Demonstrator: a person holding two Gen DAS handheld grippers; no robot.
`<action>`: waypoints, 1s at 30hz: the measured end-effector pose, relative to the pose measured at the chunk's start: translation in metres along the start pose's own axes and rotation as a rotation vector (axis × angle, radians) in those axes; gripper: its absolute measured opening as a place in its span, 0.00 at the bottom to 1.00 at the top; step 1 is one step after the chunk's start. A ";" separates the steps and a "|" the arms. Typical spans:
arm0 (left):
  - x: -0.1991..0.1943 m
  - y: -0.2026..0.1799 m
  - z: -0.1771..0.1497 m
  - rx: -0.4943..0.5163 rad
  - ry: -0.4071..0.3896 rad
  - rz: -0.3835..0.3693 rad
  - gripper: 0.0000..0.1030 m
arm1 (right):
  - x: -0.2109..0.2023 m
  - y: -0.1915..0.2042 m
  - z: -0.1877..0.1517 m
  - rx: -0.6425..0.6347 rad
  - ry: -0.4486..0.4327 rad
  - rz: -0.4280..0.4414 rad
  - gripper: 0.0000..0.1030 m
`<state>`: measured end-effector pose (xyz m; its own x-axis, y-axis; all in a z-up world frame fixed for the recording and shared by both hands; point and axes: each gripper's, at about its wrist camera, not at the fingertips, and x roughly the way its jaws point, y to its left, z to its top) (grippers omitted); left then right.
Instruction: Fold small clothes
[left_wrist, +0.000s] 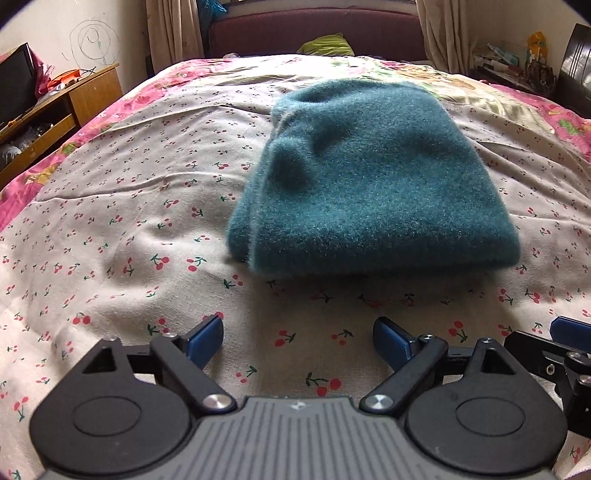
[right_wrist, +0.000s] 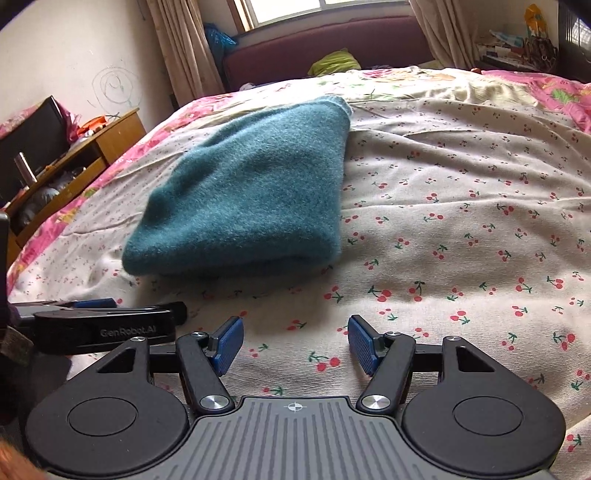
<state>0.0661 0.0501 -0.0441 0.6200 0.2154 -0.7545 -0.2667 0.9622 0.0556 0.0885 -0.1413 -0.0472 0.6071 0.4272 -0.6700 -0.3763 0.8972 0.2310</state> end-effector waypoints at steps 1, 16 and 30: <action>0.000 0.000 0.000 0.001 0.001 0.000 0.96 | -0.001 0.001 0.000 -0.002 0.000 -0.005 0.61; -0.002 -0.001 0.000 0.020 0.017 -0.032 1.00 | -0.011 0.014 0.007 -0.050 0.000 -0.059 0.61; 0.001 0.010 0.002 -0.061 0.018 -0.101 1.00 | -0.014 0.010 0.006 0.030 -0.049 -0.052 0.61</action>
<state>0.0651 0.0597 -0.0429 0.6325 0.1142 -0.7661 -0.2480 0.9669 -0.0605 0.0806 -0.1377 -0.0312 0.6591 0.3845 -0.6464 -0.3228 0.9209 0.2187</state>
